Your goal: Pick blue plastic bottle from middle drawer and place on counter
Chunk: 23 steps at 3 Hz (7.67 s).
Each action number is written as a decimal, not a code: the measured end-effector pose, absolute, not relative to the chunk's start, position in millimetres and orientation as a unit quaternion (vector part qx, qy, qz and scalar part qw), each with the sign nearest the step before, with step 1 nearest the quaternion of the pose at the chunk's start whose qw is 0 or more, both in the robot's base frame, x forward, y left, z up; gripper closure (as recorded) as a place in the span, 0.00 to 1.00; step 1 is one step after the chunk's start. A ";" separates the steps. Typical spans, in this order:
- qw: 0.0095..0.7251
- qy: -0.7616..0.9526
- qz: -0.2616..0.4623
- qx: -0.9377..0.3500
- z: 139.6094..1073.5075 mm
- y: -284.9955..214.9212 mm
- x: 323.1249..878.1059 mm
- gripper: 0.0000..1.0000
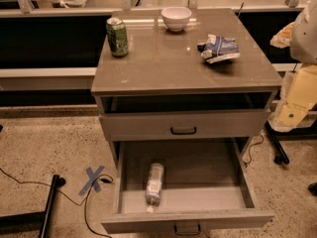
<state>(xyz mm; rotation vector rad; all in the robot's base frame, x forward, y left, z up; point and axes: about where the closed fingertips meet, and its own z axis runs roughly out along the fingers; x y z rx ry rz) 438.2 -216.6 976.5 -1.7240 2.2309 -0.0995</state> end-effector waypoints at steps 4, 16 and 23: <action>0.119 0.686 0.026 -0.717 835.1 -161.9 440.6 0.00; 0.091 0.292 -0.038 -0.951 539.3 -112.3 488.6 0.00; 0.073 0.165 -0.012 -0.984 396.4 -22.3 531.2 0.00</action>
Offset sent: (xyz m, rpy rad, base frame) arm 0.0415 0.0327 -0.1215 0.0492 0.1443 0.1612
